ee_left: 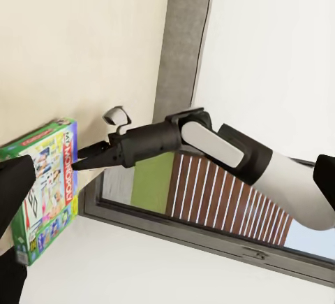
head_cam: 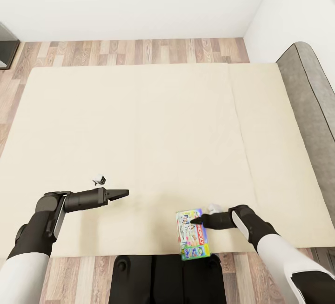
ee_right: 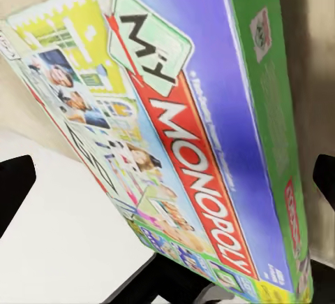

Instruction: Put all the toys in the child's room - the three board games (two on the bed and one on the table), the two jigsaw puzzles on the table, and the tennis ball on the table - inside the toy box on the table in the child's room.

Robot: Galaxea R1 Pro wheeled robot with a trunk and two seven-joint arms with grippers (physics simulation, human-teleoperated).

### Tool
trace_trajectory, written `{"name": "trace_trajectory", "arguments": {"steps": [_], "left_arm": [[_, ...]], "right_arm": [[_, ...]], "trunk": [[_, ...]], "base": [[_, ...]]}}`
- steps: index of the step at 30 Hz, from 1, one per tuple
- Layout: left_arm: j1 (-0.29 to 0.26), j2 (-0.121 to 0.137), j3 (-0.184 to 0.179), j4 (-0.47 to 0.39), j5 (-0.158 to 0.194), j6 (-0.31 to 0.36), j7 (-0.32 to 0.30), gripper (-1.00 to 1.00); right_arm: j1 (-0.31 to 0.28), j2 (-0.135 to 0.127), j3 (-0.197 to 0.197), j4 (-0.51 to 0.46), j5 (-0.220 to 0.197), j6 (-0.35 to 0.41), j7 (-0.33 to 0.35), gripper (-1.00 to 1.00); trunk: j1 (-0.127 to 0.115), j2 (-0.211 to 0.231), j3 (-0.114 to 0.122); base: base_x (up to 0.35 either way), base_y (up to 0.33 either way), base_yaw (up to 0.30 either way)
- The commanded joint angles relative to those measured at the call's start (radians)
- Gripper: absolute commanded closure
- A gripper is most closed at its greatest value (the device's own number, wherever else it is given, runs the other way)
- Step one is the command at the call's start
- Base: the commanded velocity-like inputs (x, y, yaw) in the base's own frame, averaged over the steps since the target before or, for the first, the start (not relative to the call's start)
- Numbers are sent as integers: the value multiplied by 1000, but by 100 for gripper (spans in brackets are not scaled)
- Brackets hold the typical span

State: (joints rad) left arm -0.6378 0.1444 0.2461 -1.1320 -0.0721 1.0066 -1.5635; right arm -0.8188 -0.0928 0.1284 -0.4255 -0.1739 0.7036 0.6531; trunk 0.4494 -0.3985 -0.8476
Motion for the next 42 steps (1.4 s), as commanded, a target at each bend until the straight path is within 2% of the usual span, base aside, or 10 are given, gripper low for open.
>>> {"name": "trace_trajectory", "arguments": {"steps": [1, 6, 24, 32, 39, 42], "left_arm": [[0, 0, 2, -1, -8, 10, -7, -100], [0, 0, 2, -1, -8, 10, -7, -100], [0, 2, 1, -1, -8, 10, -7, -100], [0, 3, 1, -1, -8, 10, -7, -100], [0, 3, 1, 0, -8, 10, -7, -100], [0, 3, 1, 0, -8, 10, -7, -100]], "right_arm": [[0, 5, 6, 2, -10, 5, -3, -100], [0, 17, 5, 8, -10, 5, -3, -100], [0, 21, 3, 11, -11, 5, 0, -100], [0, 79, 2, 29, -10, 8, 5, -100], [0, 88, 1, 31, -10, 16, 116, -100], [0, 89, 0, 31, -11, 14, 133, -100]], "trunk": [[1, -2, -1], [1, -2, -1], [1, -2, -1], [1, -2, -1], [1, -2, -1], [1, -2, -1]], "base": [[0, 0, 0], [0, 0, 0], [0, 0, 0], [0, 0, 0], [0, 0, 0], [0, 0, 0]]}}
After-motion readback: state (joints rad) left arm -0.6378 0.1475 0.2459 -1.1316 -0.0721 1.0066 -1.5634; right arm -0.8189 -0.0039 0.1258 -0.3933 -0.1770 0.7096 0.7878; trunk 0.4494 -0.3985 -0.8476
